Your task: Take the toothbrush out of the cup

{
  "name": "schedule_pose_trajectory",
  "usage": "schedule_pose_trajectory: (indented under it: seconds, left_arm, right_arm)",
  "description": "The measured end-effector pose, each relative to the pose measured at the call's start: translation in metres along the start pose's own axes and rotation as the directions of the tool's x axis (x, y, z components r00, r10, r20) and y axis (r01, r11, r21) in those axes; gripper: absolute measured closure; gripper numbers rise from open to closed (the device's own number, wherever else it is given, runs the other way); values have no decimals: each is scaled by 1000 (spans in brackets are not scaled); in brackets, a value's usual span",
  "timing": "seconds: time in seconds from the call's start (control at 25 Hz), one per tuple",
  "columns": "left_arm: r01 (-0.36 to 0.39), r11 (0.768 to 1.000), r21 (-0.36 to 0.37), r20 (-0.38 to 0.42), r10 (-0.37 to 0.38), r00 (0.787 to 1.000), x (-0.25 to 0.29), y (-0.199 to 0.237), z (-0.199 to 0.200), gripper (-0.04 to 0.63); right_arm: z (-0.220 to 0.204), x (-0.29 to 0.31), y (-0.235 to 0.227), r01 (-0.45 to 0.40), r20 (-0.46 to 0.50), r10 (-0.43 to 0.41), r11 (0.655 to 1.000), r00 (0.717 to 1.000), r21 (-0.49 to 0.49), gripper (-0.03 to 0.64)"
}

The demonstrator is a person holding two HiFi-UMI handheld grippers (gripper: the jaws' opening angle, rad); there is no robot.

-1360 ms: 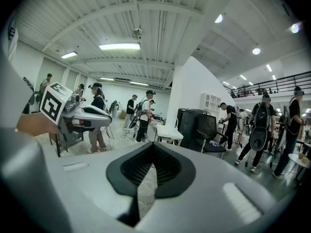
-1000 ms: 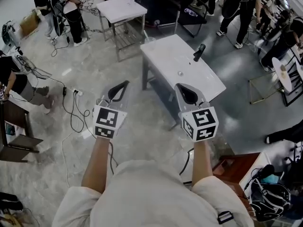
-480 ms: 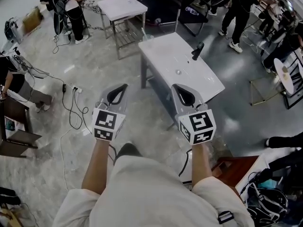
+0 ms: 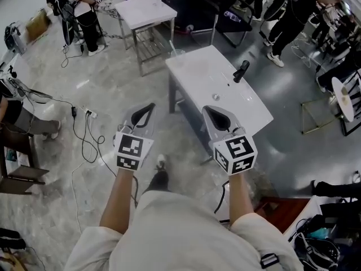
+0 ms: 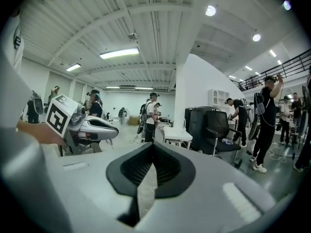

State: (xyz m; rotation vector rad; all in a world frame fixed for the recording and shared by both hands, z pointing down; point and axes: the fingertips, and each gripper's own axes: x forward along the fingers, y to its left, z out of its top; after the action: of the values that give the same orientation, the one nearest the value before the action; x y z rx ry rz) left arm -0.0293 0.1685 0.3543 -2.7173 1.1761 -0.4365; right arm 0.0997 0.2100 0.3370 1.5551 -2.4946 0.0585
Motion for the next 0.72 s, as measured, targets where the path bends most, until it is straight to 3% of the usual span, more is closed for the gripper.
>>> schedule_pose_trajectory:
  seconds: [0.36,0.72]
  left_arm:
    - [17,1000,-2,-12,-17,1000,97,84,5,592]
    - [45,999,-22,-22,-45,999,156,148,-1,592]
  right_arm:
    - [22,109,-65,11,-21,-11,1000,1000,18,612]
    - [30,192,-96,32,-61,-30,998,998,47,611]
